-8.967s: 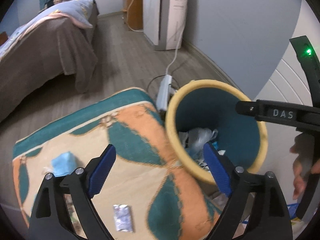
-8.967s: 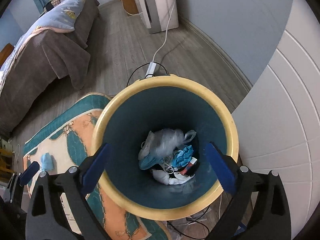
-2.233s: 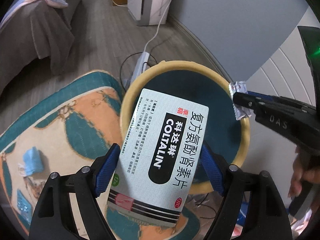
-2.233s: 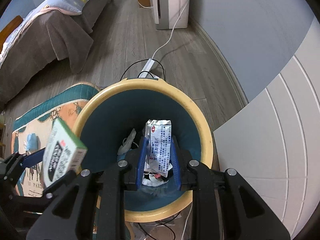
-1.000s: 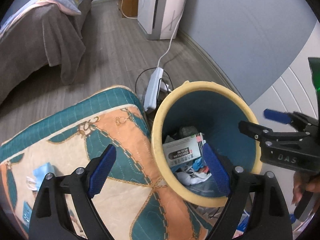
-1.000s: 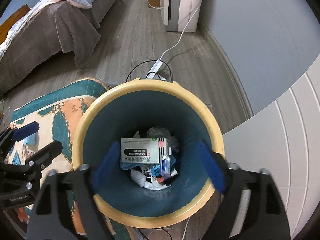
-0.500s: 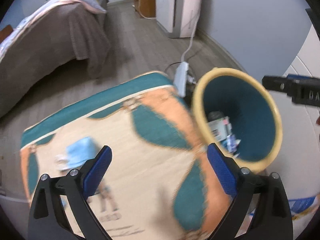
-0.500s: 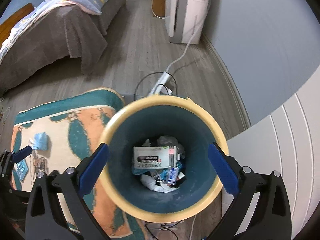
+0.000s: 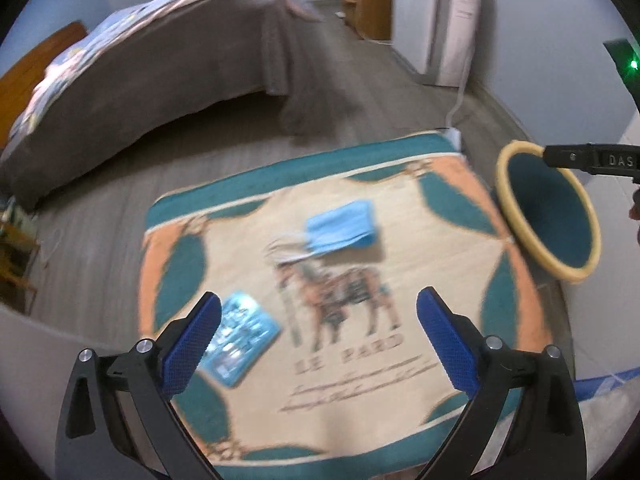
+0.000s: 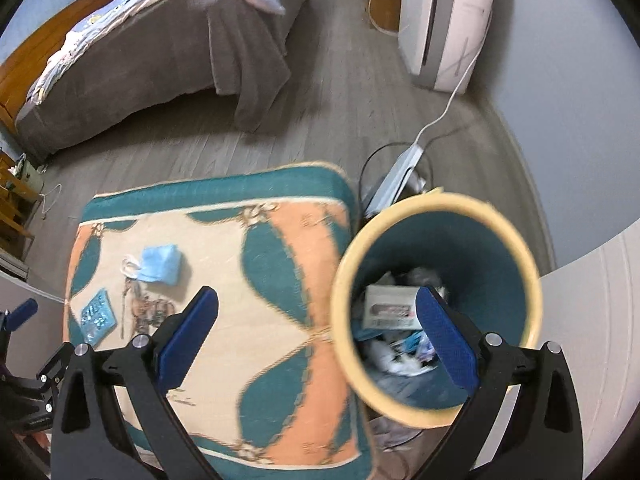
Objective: Collect trash
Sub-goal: 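Move both open tools from the bin back over the cushion, then grasp the blue face mask with the right tool while the left grasps the blue blister pack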
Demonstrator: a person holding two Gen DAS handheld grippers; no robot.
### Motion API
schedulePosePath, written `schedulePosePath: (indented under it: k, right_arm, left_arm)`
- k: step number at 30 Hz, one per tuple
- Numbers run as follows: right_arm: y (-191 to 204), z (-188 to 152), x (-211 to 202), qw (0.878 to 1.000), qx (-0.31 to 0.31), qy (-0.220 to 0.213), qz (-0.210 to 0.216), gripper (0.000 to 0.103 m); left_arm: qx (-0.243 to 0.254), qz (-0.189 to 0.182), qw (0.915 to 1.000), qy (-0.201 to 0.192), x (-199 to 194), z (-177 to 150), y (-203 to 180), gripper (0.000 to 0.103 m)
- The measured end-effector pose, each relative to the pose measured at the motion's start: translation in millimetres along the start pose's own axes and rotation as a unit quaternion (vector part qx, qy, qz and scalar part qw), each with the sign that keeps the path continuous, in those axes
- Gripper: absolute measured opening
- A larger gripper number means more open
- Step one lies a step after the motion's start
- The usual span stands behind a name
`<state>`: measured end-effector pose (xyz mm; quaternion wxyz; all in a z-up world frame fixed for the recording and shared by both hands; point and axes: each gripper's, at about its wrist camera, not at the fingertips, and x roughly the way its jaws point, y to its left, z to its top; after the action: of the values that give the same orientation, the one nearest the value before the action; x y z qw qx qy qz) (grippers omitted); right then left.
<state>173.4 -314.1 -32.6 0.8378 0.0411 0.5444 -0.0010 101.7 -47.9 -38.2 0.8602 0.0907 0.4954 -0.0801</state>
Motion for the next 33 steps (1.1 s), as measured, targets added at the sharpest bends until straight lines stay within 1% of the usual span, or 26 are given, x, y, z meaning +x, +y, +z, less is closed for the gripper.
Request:
schedulePosePath:
  k: [1, 2, 4, 6, 8, 11, 15, 18, 19, 22, 23, 24, 26, 29, 32, 33]
  right_arm:
    - [6, -1, 3, 1.0, -0.002, 0.006, 0.006, 0.097]
    - [11, -2, 5, 1.0, -0.004, 0.008, 0.01, 0.097]
    - [22, -4, 9, 1.0, -0.008, 0.015, 0.013, 0.097]
    - [35, -6, 9, 1.0, -0.011, 0.018, 0.022, 0.097]
    - [50, -6, 10, 0.999, -0.016, 0.017, 0.036, 0.097]
    - [79, -7, 14, 0.998, -0.038, 0.018, 0.046, 0.097]
    - [113, -11, 27, 0.996, -0.081, 0.029, 0.028, 0.097]
    - [135, -15, 39, 0.992, -0.116, 0.036, 0.02, 0.097]
    - [142, -17, 43, 0.99, -0.132, 0.038, 0.013, 0.097]
    - [157, -19, 54, 0.984, -0.175, 0.036, -0.006, 0.097]
    - [160, -19, 57, 0.982, -0.183, 0.037, -0.009, 0.097]
    - [161, -19, 62, 0.982, -0.186, 0.041, -0.01, 0.097]
    - [160, -16, 70, 0.982, -0.179, 0.051, -0.008, 0.097]
    - [156, -12, 87, 0.985, -0.159, 0.07, 0.0, 0.097]
    - [157, -10, 100, 0.984, -0.16, 0.082, -0.008, 0.097]
    - [158, -9, 104, 0.983, -0.163, 0.085, -0.008, 0.097]
  left_arm:
    - [-0.013, 0.003, 0.9999, 0.003, 0, -3, 8, 0.097]
    - [-0.035, 0.003, 0.9994, 0.002, -1, -5, 19, 0.097]
    - [-0.058, 0.0, 0.9983, -0.007, -6, -10, 35, 0.097]
    - [-0.063, 0.011, 0.9978, -0.015, -9, -14, 48, 0.097]
    - [-0.07, 0.017, 0.9973, -0.014, -9, -18, 61, 0.097]
    - [-0.094, 0.012, 0.9955, -0.004, -2, -27, 84, 0.097]
    - [-0.095, 0.02, 0.9952, 0.014, 11, -34, 102, 0.097]
    - [-0.088, 0.008, 0.9957, 0.027, 21, -37, 109, 0.097]
    - [-0.084, 0.001, 0.9958, 0.036, 28, -38, 110, 0.097]
    - [-0.079, -0.011, 0.9935, 0.082, 57, -46, 109, 0.097]
    - [-0.079, -0.013, 0.9916, 0.102, 69, -50, 108, 0.097]
    - [-0.078, -0.013, 0.9905, 0.113, 77, -51, 107, 0.097]
    - [-0.071, -0.01, 0.9885, 0.133, 94, -55, 104, 0.097]
    - [-0.053, 0.006, 0.985, 0.164, 118, -61, 98, 0.097]
    - [-0.029, 0.02, 0.9814, 0.189, 135, -64, 90, 0.097]
    - [-0.024, 0.022, 0.9815, 0.189, 137, -64, 90, 0.099]
